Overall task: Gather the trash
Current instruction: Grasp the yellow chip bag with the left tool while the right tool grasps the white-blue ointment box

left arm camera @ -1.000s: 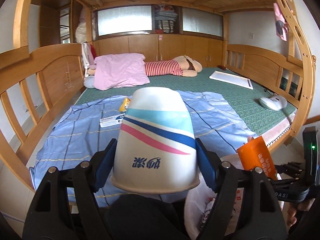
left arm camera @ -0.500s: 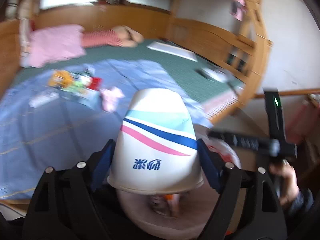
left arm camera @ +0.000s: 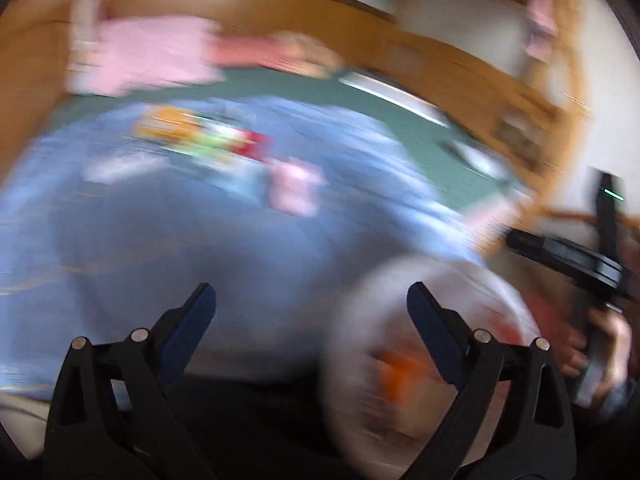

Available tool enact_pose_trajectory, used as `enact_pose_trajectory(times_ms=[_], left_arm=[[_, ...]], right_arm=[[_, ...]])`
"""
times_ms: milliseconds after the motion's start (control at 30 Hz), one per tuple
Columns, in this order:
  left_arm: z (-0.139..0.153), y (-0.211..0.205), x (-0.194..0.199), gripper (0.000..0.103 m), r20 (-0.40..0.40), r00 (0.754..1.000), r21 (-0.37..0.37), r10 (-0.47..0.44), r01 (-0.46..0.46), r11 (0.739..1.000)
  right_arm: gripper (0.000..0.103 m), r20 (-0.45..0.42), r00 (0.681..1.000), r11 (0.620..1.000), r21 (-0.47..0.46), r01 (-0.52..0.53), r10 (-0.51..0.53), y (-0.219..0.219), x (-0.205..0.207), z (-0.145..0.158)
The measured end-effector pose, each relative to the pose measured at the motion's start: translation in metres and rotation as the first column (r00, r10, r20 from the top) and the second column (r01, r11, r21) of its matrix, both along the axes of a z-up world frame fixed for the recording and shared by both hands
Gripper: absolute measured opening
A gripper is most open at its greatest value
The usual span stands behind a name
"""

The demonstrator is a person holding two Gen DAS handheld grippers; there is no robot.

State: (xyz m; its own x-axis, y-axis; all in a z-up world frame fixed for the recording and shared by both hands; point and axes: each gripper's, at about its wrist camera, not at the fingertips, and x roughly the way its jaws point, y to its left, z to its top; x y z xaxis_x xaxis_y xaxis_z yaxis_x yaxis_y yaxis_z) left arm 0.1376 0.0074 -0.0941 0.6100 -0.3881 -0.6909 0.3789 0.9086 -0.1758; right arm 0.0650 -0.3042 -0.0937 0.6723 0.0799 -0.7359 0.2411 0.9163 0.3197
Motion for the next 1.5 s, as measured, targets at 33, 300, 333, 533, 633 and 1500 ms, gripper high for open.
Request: enact_pose_trajectory(times_ms=[33,300,333,533,633,1500], left_arm=[[0.001,0.017,0.013,0.096,0.019,0.998,0.023,0.067,-0.067,0.997],[-0.021,0.146,0.099,0.096,0.150,0.865,0.138,0.478,-0.497,0.857],[-0.027,0.156,0.100,0.096,0.159,0.849,0.146,0.504,-0.525,0.838],[-0.056,0.217,0.124,0.096,-0.137,0.761,0.087,0.634,-0.628,0.773],[-0.051,0.227,0.126,0.096,-0.138,0.747,0.091,0.650,-0.645,0.759],[-0.062,0.284,0.100,0.096,-0.239,0.541,0.014,0.806,-0.828,0.560]], right_arm=[[0.074,0.004,0.999,0.999,-0.005,-0.035,0.035,0.011,0.017,0.004],[0.064,0.069,0.964,0.961,-0.129,-0.246,0.256,0.137,0.185,0.015],[0.064,0.071,0.961,0.958,-0.131,-0.255,0.266,0.152,0.209,0.013],[0.063,-0.018,0.960,0.951,-0.138,-0.278,0.278,0.236,0.386,-0.045],[0.064,-0.090,0.975,0.976,-0.065,-0.207,0.201,0.248,0.449,-0.084],[0.073,-0.249,0.472,0.511,0.120,-0.851,0.846,0.393,0.305,-0.089]])
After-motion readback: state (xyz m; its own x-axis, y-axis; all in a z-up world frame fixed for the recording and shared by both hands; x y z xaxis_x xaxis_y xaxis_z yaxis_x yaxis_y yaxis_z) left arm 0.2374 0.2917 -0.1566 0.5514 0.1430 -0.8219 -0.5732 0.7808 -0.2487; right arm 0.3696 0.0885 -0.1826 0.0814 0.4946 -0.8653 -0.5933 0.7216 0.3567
